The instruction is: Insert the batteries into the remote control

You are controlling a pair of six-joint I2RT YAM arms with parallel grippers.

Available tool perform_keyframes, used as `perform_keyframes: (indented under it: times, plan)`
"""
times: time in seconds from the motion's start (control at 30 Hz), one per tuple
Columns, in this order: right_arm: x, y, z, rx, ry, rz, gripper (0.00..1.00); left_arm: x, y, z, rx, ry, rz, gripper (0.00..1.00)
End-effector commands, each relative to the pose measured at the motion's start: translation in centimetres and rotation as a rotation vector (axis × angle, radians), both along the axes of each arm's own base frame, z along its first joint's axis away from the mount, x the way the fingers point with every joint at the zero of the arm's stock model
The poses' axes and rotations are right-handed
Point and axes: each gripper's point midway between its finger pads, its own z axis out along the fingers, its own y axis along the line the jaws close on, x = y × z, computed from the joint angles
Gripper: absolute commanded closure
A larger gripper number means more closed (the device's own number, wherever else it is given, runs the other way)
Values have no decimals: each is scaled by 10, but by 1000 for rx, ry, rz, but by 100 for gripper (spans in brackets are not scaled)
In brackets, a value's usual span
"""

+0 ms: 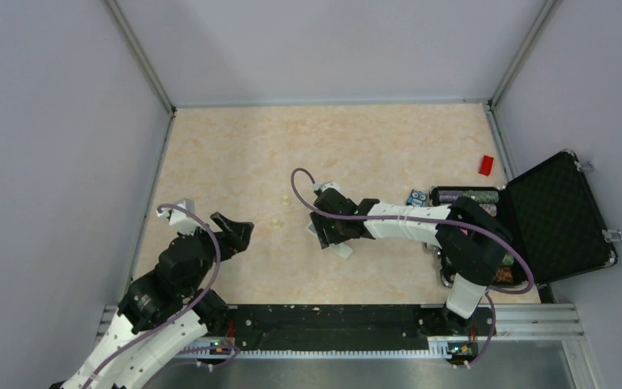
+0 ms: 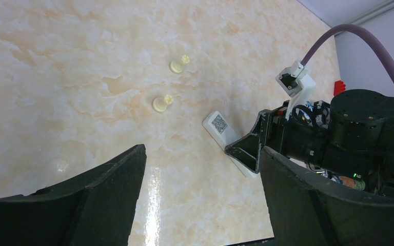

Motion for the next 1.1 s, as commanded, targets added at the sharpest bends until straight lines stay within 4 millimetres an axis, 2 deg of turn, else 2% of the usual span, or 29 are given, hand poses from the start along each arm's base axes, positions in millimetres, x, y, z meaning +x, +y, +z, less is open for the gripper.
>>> perform_keyframes:
  times: [0.0,0.2,0.3,0.4,0.47,0.53,0.63,0.7,0.8,0.9,1.0,1.07]
  plan:
    - [5,2,5,-24,-48,24,40,0,5,14,-29,-34,26,15]
    - [7,-12,-9,-157,-69,-9,54,-1,6,13,-33,-31,28,15]
    - [10,-21,-9,-167,-78,-84,57,-3,7,12,-36,-27,30,15]
    - [14,-28,-5,-151,-73,-157,57,-5,8,11,-44,-21,28,15]
    - [15,-26,0,-128,-73,-167,54,-7,8,11,-54,-18,27,15]
    - [14,-21,6,-103,-72,-160,42,-9,8,12,-60,-15,20,15]
    - [14,-16,31,-34,-97,-154,21,-14,7,14,-65,-1,3,14]
    - [13,-15,55,21,-118,-158,15,-18,8,15,-67,14,-2,8]
    - [3,-30,93,79,-140,-194,12,-28,16,12,-54,62,9,1]
    - [-15,-67,125,113,-172,-266,10,-40,26,12,-34,82,10,1]
    - [-36,-115,155,165,-225,-349,2,-50,36,22,-37,54,2,1]
    - [-50,-144,176,220,-262,-390,1,-56,41,29,-47,25,-6,1]
